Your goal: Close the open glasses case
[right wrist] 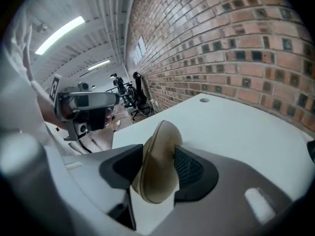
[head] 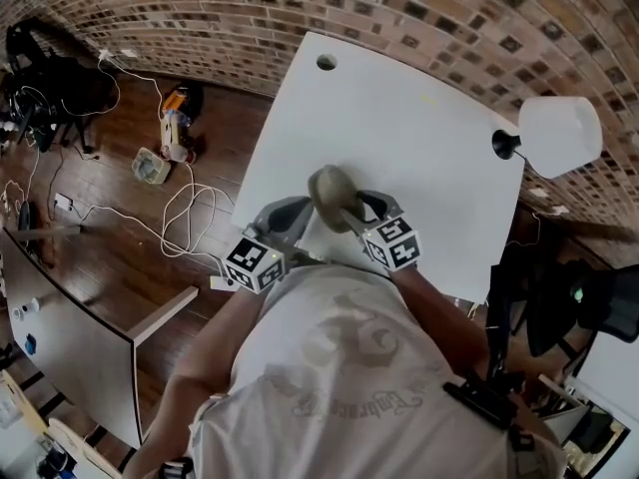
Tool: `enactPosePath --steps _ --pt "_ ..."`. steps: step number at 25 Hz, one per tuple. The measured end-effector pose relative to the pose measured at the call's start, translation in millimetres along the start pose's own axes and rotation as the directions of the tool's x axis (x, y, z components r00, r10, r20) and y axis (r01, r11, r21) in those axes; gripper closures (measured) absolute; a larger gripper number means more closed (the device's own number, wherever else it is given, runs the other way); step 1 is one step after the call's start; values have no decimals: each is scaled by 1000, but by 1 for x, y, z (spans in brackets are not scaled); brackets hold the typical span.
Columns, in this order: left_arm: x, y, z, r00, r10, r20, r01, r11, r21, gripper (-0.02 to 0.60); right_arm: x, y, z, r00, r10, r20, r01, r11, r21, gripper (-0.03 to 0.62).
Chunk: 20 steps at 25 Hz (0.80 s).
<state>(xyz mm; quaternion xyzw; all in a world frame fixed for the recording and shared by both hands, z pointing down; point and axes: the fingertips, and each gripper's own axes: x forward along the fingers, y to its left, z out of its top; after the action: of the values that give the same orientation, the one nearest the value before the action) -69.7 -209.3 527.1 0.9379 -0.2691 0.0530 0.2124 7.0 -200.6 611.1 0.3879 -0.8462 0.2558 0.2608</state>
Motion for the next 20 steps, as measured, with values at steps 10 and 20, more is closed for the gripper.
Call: enactPosePath --steps 10,20 --pt "-19 0 -8 1000 30 2 -30 999 -15 577 22 32 -7 995 99 -12 -99 995 -19 517" --pt "-49 23 -9 997 75 14 -75 997 -19 577 46 43 -4 994 95 -56 -99 991 -89 586"
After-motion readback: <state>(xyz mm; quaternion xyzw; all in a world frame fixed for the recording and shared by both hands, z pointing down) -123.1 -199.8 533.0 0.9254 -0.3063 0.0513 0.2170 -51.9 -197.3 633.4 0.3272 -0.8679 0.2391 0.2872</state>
